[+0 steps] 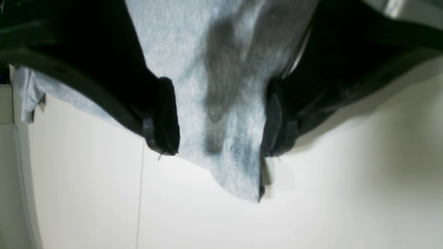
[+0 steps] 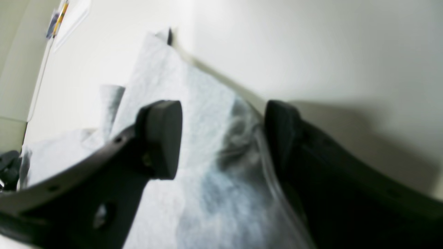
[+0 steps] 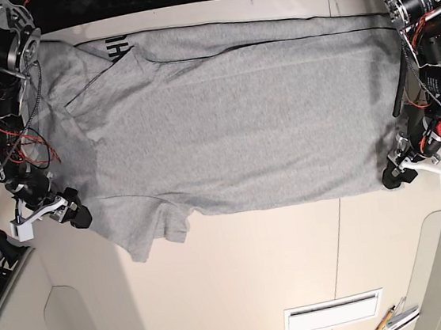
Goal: Fold the T-shirt properly
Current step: 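Reach both grippers to the opposite shirt edge and grasp it, then fold the grasped edge over onto the shirt with both grippers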
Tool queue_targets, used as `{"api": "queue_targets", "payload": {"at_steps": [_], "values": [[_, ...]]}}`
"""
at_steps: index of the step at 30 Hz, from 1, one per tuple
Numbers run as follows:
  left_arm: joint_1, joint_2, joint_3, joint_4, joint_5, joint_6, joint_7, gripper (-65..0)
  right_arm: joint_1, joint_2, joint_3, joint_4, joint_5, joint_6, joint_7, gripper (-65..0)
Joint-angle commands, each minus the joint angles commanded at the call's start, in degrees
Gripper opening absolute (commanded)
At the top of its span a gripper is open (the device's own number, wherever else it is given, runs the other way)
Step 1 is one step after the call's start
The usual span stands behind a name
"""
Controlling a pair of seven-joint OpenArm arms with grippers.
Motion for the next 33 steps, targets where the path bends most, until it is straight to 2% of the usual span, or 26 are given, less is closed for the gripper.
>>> {"api": "queue_targets", "payload": {"at_steps": [5,10,15,17,19,22,24,25,28,30,33], "values": [[0.00,0.00,0.00,0.00,0.26,0.00,0.02,-23.8,0.00,0.00,-5.90,0.00,-0.02,-0.02,0.20,-27.5],[0.00,0.00,0.00,0.00,0.37,0.00,0.02,-23.8,0.00,0.00,-7.65,0.00,-0.02,-0.02,0.20,-27.7],[0.00,0.00,0.00,0.00,0.37,0.00,0.02,-28.6,0.00,0.02,-7.65,0.02,-0.04,0.02,0.17,-27.7],[0.00,0.00,0.00,0.00,0.35,0.00,0.04,-36.6,0.00,0.02,-7.65,0.02,-0.07,0.04,0.17,-28.4],[0.00,0.00,0.00,0.00,0.33,0.00,0.04,-46.5,0.00,0.02,-7.65,0.11,-0.07,0.04,0.11,-37.8],[0.00,0.00,0.00,0.02,0.33,0.00,0.04,-50.2,0.00,0.02,-7.65,0.11,-0.07,0.02,-0.04,-53.9],[0.00,0.00,0.00,0.02,0.33,0.00,0.02,-59.9,0.00,0.02,-7.65,0.11,-0.04,0.02,-0.04,-63.5],[0.00,0.00,0.00,0.02,0.33,0.00,0.04,-63.8,0.00,0.02,-7.65,0.11,-0.04,0.00,-0.04,-65.0],[-0.22,-0.07,-0.02,0.04,0.33,0.00,0.26,-65.0,0.20,0.04,-7.65,0.35,-0.04,0.02,-0.04,-65.0],[-1.27,-0.35,-0.02,0.33,-0.15,0.00,2.78,-65.0,0.63,0.07,-7.65,1.25,-0.02,0.02,-0.87,-65.0],[-1.86,-1.31,-0.02,3.21,-5.42,0.00,8.50,-65.0,0.61,0.37,-7.63,5.35,2.01,0.02,-5.51,-65.0]]}}
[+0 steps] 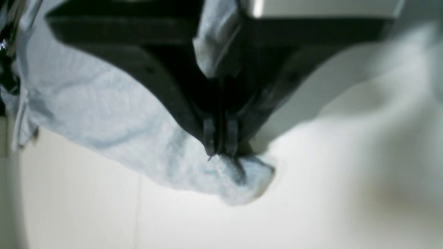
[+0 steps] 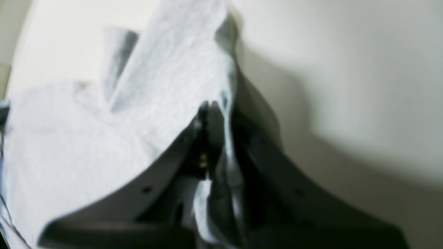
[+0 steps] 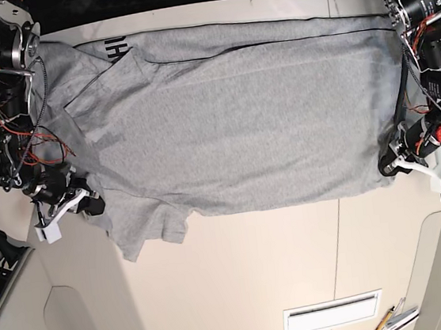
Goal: Fold the T-shirt properly
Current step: 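Fold the grasped edge over onto the shirt with both grippers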
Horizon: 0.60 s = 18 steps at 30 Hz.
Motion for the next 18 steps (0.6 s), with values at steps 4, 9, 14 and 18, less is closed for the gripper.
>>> {"api": "queue_targets", "payload": {"at_steps": [4,9,14,18], "values": [[0.52,-2.14,0.00,6.29,-4.90,0.00,8.09,-65.0,-0.20,1.14,0.00,7.13,6.58,0.24,-9.62,-65.0],[0.70,-5.51,0.00,10.19,-11.21,0.00,16.31,-65.0,-0.33,4.70,-0.02,13.79,13.11,0.22,-16.68,-65.0],[4.04,-8.41,0.00,10.84,-19.06,0.00,22.93,-65.0,-3.28,7.98,0.00,17.29,21.68,0.66,-22.01,-65.0],[8.83,-10.62,0.00,14.23,-21.22,0.00,22.93,-65.0,-9.03,10.23,0.04,21.81,22.29,0.63,-22.01,-65.0]]}}
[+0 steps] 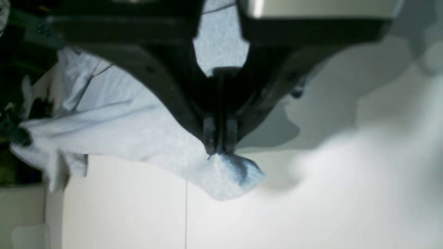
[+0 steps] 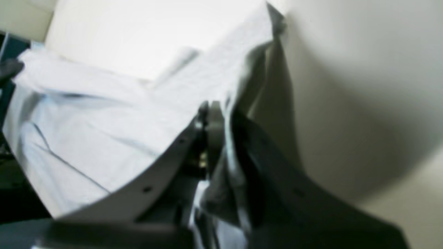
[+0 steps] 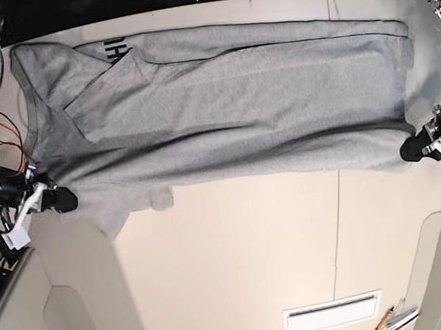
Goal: Fold the T-shirt properly
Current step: 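Fold the grasped edge over onto the shirt with both grippers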
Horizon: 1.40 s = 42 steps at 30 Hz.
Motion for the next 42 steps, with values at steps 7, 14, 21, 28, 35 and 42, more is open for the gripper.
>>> {"api": "queue_targets", "payload": {"at_steps": [7,14,21,28,35,42], "values": [[10.45,-0.79,-0.11,10.78,-0.13,0.00,0.57,-65.0,-10.08,0.33,3.34,7.87,0.48,0.00,0.02,-65.0],[15.50,-0.55,-0.11,12.04,-0.13,0.00,-1.07,-65.0,-16.61,0.02,6.25,9.25,0.15,-0.31,0.52,-65.0],[15.45,-0.42,-0.09,12.04,-0.11,0.00,-1.79,-65.0,-16.61,-0.15,6.29,8.59,-3.58,-0.63,4.85,-27.3],[15.47,0.04,-0.09,12.02,-0.15,0.00,-1.81,-65.0,-10.40,-3.10,6.29,8.57,-7.91,-0.70,8.92,-27.3],[15.45,3.34,-0.09,12.02,-0.09,0.00,-2.21,-65.0,-9.66,-9.35,6.21,5.25,-16.98,-0.70,13.64,-27.3],[15.45,3.67,-0.09,12.02,-0.07,0.00,-2.19,-65.0,-9.68,-9.49,4.44,-1.22,-18.18,-0.66,16.33,-27.5]]}}
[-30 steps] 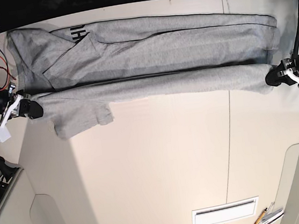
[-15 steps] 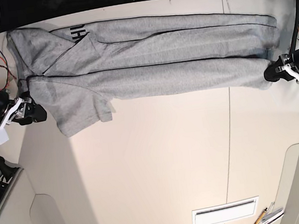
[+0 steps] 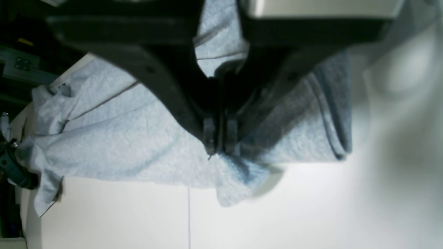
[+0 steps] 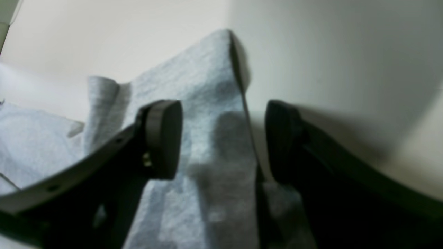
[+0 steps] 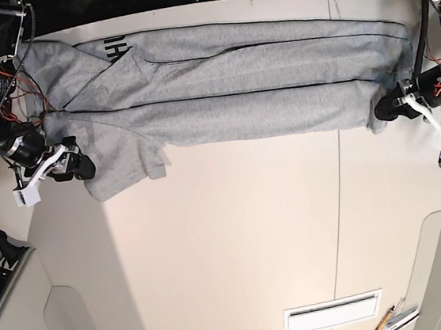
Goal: Fold the T-shirt properly
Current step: 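Fold the grasped edge over onto the shirt with both grippers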
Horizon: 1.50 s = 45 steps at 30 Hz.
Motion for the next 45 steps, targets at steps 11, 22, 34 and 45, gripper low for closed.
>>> {"api": "queue_targets", "payload": {"at_steps": [11,22,34,45], "values": [[0.00,0.00,0.00,0.00,0.02,0.00,-0.02,-65.0,0.02,-0.02,-7.76,0.02,1.33,-0.02,1.55,-60.7],[0.94,-3.96,-0.02,0.35,-1.09,0.00,1.64,-65.0,-3.45,0.22,-7.43,11.72,1.57,0.00,-4.31,-65.0],[10.34,-8.44,-0.13,11.54,-0.42,0.00,2.99,-65.0,-18.58,2.23,-1.11,34.88,5.75,-0.04,-8.04,-65.0],[13.33,-8.37,-0.44,11.54,0.68,0.00,2.91,-65.0,-26.23,2.05,6.36,35.93,10.56,-0.04,-9.44,-65.0]]}}
